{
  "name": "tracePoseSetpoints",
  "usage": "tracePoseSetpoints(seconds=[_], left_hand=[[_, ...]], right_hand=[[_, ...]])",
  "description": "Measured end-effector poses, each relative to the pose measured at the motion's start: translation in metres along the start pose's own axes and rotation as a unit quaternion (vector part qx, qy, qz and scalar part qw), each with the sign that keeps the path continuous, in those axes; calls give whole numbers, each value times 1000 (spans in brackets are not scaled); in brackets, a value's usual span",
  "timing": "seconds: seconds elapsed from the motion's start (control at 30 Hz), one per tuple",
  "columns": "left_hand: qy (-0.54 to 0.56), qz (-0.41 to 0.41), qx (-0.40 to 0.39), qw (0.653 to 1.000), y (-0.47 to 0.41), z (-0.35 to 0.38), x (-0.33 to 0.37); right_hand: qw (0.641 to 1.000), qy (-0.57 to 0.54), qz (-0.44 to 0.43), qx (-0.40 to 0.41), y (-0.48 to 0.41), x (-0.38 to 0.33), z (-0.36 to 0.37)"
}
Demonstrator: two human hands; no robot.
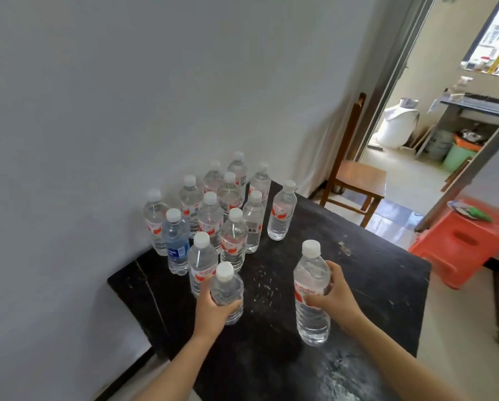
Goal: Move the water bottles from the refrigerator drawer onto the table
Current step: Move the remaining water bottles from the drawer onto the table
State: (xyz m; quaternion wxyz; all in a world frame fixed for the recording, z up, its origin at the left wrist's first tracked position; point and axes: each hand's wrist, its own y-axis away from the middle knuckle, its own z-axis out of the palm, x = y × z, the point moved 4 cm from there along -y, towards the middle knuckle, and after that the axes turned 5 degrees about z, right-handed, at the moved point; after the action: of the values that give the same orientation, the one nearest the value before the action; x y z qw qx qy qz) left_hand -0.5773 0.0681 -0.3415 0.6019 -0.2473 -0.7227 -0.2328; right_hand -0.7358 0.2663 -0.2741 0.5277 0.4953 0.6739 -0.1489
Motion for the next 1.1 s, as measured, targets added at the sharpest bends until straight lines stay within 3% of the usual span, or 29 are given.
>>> tracePoseSetpoints(seconds=[0.33, 0.6, 0.7, 0.9, 1.0, 1.1], left_hand=[[-34, -24, -19, 999, -3, 7, 7], [-72, -32, 92, 993, -2, 16, 9], [-83, -44, 122, 988, 3, 19, 8], [-79, -52, 84, 992, 6, 17, 12], [-80, -49, 89, 992, 7, 17, 11], [-72, -49, 101, 991, 8, 18, 12]], right_hand=[[996, 16, -83, -31, -66, -38, 66], [994, 43, -77, -67, -101, -30, 95], [991, 55, -71, -103, -105, -27, 92], [958, 172, -71, -220, -122, -43, 91], [962, 153, -73, -212, -122, -42, 94], [982, 90, -61, -155, -112, -33, 101]])
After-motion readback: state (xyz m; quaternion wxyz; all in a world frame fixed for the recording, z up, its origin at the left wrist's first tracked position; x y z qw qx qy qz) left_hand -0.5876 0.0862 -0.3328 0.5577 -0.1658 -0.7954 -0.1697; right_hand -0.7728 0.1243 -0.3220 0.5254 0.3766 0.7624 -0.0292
